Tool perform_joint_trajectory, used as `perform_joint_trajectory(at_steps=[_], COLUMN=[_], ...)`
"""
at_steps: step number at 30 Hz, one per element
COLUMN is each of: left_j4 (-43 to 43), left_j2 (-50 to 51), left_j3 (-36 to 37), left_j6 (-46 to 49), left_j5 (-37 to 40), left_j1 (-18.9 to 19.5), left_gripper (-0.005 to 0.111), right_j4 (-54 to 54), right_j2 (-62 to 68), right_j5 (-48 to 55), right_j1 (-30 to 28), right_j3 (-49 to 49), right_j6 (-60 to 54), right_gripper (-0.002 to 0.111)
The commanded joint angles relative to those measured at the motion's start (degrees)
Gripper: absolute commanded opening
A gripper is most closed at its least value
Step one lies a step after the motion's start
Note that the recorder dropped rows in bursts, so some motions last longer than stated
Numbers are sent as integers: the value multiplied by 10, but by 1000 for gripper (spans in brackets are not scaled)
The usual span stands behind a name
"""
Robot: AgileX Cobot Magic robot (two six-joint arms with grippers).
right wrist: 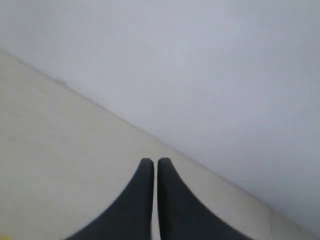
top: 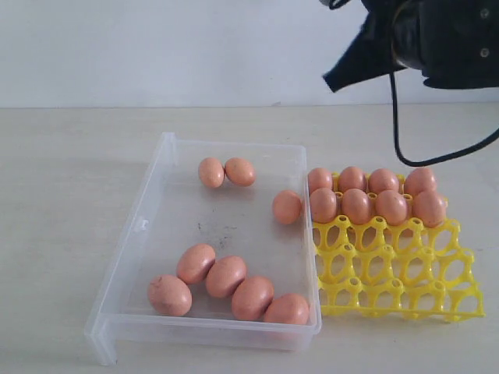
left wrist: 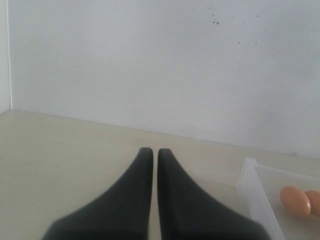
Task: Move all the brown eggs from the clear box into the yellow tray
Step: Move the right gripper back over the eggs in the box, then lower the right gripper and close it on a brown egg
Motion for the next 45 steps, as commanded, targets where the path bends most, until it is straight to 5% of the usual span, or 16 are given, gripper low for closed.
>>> perform_joint_trajectory(at_steps=[1, 6, 9, 13, 18, 25, 45], left_j4=[-5, -5, -5, -5, -5, -5, -5], left_j2=[-1, -1, -1, -1, -1, -1, -1], left_j3=[2, 2, 2, 2, 2, 2, 2], left_j6=[-5, -5, -5, -5, -5, -5, -5], left_j5=[-2, -2, -2, -1, -1, -1, -1], left_j1=[-1, -1, -1, -1, -1, -1, -1], left_gripper=[4, 4, 4, 4, 4, 4, 4], right_j4=[208, 611, 817, 949, 989, 978, 913], right_j2=[-3, 29, 87, 176, 244, 273, 328], right_j5=[36, -57, 61, 204, 261, 283, 288], right_j1=[-1, -1, -1, -1, 0, 0, 0], right_j3=[-2, -43, -120, -226, -306, -328, -328], right_j6=[-222, -460, -624, -645, -645, -605, -554], right_gripper=[0, 0, 0, 0, 4, 55, 56])
